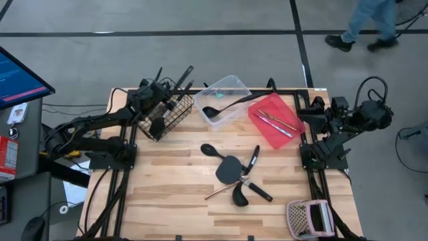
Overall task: Pick & Place Kitchen Items
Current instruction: Put the spatula into the wire basket
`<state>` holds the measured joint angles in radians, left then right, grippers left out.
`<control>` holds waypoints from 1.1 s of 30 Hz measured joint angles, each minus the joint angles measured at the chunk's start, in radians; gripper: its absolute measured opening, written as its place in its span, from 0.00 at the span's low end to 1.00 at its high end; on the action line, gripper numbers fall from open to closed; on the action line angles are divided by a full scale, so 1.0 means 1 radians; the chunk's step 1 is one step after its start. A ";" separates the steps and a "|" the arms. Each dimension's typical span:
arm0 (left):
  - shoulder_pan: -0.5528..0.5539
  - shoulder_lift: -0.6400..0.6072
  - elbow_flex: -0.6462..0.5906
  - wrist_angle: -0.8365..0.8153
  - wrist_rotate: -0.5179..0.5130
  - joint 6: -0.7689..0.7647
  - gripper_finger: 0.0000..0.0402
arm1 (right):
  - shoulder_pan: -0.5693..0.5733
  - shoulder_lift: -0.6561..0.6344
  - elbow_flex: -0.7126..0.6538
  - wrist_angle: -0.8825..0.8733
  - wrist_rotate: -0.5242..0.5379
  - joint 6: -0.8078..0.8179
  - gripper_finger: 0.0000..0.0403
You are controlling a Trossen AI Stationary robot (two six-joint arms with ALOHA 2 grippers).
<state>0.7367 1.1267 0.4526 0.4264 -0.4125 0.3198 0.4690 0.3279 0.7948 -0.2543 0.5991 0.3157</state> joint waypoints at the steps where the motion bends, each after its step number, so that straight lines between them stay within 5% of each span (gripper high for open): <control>1: -0.003 -0.010 0.000 0.001 0.000 -0.008 0.34 | 0.000 0.000 0.000 0.000 0.000 0.000 0.35; 6: -0.040 -0.089 0.000 0.000 0.000 -0.029 0.47 | 0.000 0.000 0.000 0.000 0.000 0.000 0.35; 12: -0.132 -0.245 0.000 0.002 0.005 -0.230 0.54 | 0.000 0.000 0.000 -0.020 0.001 0.000 0.35; 18: -0.253 -0.358 0.018 0.002 0.178 -0.470 0.53 | -0.002 0.008 0.000 -0.070 0.112 0.038 0.37; 33: -0.714 -0.206 0.200 -0.116 0.220 -0.507 0.57 | -0.033 0.116 0.001 -0.110 0.214 0.097 0.48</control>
<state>0.0224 0.9202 0.6528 0.3104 -0.1926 -0.1873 0.4358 0.4435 0.7956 -0.3642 0.8134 0.4129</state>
